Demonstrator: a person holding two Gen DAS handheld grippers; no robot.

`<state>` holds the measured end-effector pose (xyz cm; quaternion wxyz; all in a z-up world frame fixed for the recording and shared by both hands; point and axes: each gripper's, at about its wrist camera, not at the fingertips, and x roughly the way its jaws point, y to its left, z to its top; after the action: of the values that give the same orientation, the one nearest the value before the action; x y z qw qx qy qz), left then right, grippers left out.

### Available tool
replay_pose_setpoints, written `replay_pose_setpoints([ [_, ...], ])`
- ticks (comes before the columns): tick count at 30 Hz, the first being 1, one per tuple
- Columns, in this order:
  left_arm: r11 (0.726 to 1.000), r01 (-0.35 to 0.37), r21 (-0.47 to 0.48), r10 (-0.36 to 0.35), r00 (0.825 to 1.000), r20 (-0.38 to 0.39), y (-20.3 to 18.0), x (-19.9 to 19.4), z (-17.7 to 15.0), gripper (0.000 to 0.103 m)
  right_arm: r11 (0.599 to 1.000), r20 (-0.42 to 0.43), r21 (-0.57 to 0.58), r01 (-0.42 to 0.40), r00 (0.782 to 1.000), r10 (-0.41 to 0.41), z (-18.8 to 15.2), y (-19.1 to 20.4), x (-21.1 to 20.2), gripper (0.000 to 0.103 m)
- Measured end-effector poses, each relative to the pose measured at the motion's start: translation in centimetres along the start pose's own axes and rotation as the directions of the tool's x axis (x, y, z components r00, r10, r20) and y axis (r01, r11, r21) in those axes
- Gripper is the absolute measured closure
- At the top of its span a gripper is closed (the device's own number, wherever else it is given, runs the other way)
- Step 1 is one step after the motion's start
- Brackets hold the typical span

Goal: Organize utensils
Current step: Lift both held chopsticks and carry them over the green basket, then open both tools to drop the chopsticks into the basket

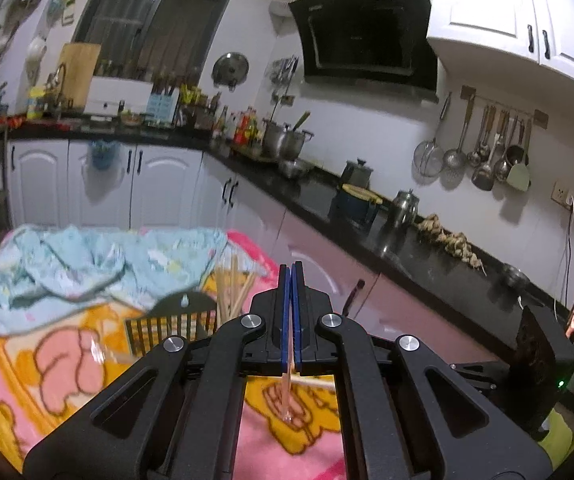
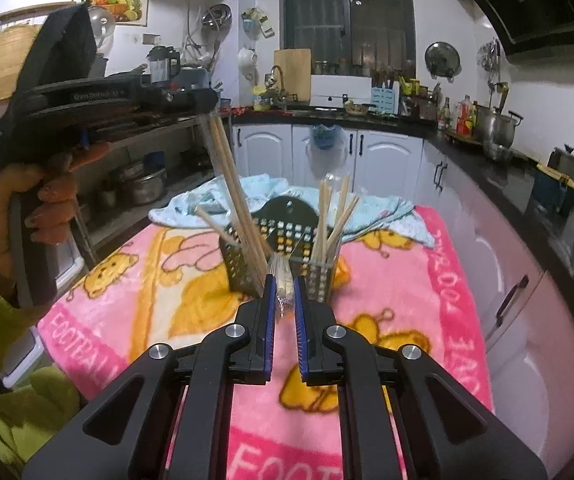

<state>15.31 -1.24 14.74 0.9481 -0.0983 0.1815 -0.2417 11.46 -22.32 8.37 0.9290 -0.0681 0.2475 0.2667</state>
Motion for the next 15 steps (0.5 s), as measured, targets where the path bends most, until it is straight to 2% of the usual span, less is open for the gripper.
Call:
replay_pose_setpoints([
  [9,0.999,-0.03,0.023,0.029,0.997,0.071,-0.2,0.0,4.3,0.103,0.999,0.062,-0.023,0.024,0.998,-0.023,4.3,-0.8,-0.5,0.098],
  [15,0.997,-0.068,0.024,0.065,0.993,0.101,0.4,0.9,6.8,0.103,0.999,0.07,-0.025,0.039,0.997,-0.037,6.7,-1.4,0.3,0.098],
])
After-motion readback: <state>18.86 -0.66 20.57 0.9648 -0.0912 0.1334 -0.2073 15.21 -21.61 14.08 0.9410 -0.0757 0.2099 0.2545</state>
